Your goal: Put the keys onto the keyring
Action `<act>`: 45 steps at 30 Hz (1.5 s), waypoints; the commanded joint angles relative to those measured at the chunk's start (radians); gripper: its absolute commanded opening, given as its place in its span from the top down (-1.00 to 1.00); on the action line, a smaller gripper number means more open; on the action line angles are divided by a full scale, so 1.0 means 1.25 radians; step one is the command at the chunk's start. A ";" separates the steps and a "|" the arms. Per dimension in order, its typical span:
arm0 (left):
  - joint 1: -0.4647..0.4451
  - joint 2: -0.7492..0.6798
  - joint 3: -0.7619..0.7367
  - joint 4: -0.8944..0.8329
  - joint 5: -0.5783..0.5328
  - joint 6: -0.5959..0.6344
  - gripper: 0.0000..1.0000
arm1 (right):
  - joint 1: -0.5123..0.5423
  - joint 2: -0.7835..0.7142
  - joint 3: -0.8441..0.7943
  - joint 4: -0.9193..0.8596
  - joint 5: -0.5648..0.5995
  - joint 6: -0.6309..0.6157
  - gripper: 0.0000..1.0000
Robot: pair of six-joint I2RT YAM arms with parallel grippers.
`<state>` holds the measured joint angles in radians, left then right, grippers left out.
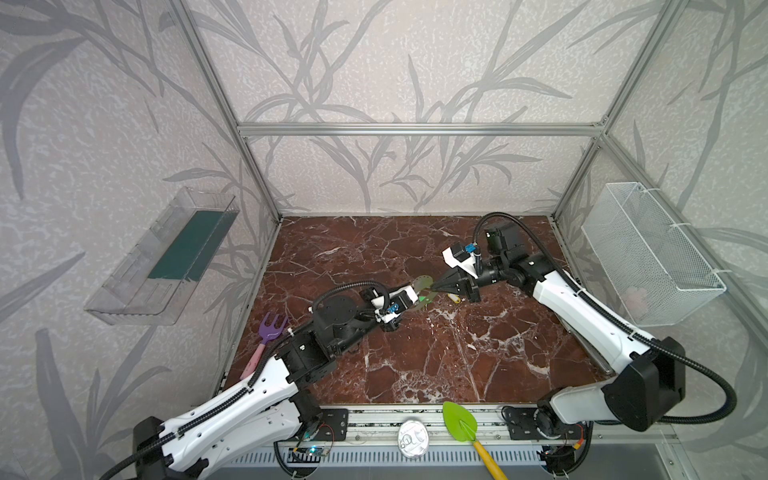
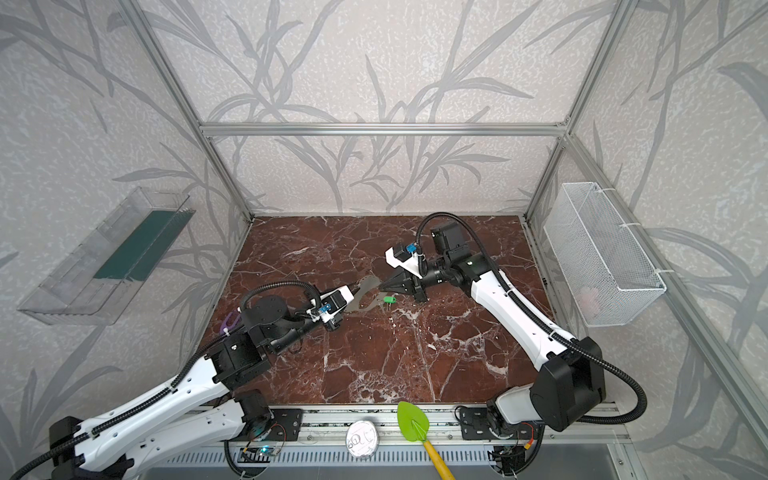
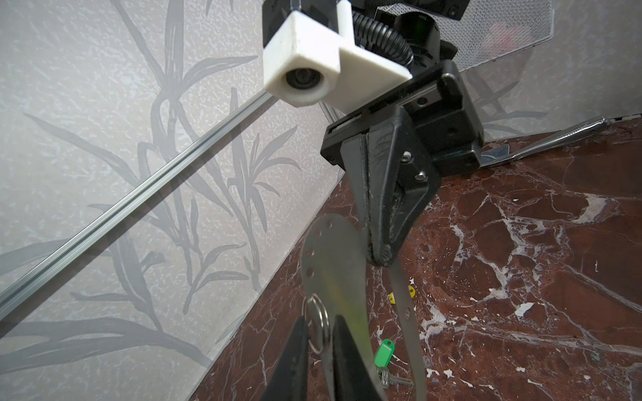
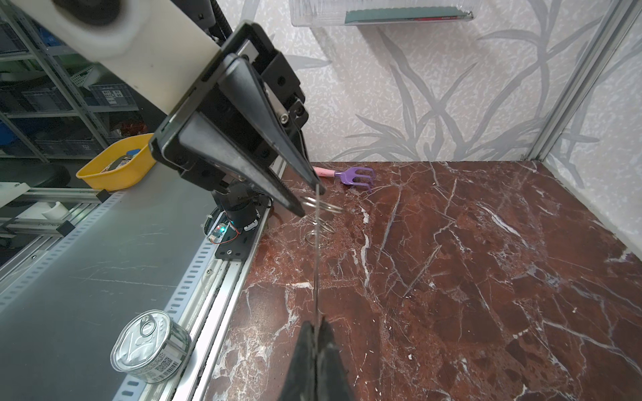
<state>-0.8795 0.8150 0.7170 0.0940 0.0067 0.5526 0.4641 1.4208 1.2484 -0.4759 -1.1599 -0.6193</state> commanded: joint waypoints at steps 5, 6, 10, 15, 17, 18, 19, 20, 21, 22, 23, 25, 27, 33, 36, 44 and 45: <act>0.003 -0.009 -0.012 0.003 -0.022 0.018 0.47 | 0.002 -0.004 0.032 -0.009 -0.013 -0.004 1.00; 0.003 -0.006 -0.009 0.002 -0.021 0.020 0.46 | 0.002 -0.004 0.032 -0.008 -0.014 -0.004 1.00; 0.003 0.018 0.003 -0.001 -0.018 0.024 0.46 | 0.003 -0.003 0.033 -0.010 -0.018 -0.004 1.00; 0.002 0.046 0.016 -0.005 -0.017 0.027 0.55 | 0.003 -0.003 0.032 -0.012 -0.021 -0.004 1.00; 0.002 0.048 0.015 -0.002 -0.020 0.027 0.60 | 0.003 -0.002 0.031 -0.015 -0.020 -0.003 1.00; 0.002 0.046 0.013 0.003 -0.022 0.027 0.62 | 0.002 -0.002 0.031 -0.016 -0.017 -0.003 1.00; 0.002 0.043 0.010 0.005 -0.023 0.026 0.63 | 0.003 0.000 0.031 -0.018 -0.015 -0.003 1.00; 0.002 0.039 0.008 0.009 -0.024 0.026 0.64 | 0.003 0.002 0.030 -0.019 -0.012 -0.004 1.00; 0.002 0.035 0.006 0.013 -0.024 0.024 0.65 | 0.003 0.003 0.027 -0.022 -0.011 -0.004 1.00; 0.002 0.031 0.003 0.016 -0.024 0.025 0.65 | 0.002 0.004 0.026 -0.023 -0.011 -0.006 1.00; 0.002 0.027 0.003 0.018 -0.025 0.024 0.66 | 0.002 0.005 0.025 -0.024 -0.011 -0.006 1.00; 0.002 0.023 0.001 0.016 -0.030 0.028 0.68 | 0.003 0.006 0.022 -0.023 -0.010 -0.008 1.00; 0.003 0.020 0.001 0.013 -0.031 0.028 0.70 | 0.003 0.006 0.024 -0.028 -0.006 -0.009 1.00; 0.002 0.020 0.003 0.009 -0.031 0.033 0.76 | 0.002 0.011 0.026 -0.041 0.004 -0.015 1.00; 0.002 0.018 0.005 0.000 -0.038 0.038 0.80 | 0.002 0.012 0.028 -0.044 0.011 -0.017 1.00; 0.002 0.019 0.020 -0.035 -0.064 0.058 0.89 | 0.003 0.026 0.052 -0.090 0.025 -0.045 1.00; 0.002 0.018 0.024 -0.043 -0.070 0.063 0.89 | 0.003 0.032 0.061 -0.105 0.026 -0.053 1.00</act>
<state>-0.8795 0.8497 0.7174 0.0746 -0.0509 0.5926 0.4633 1.4452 1.2778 -0.5564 -1.1164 -0.6540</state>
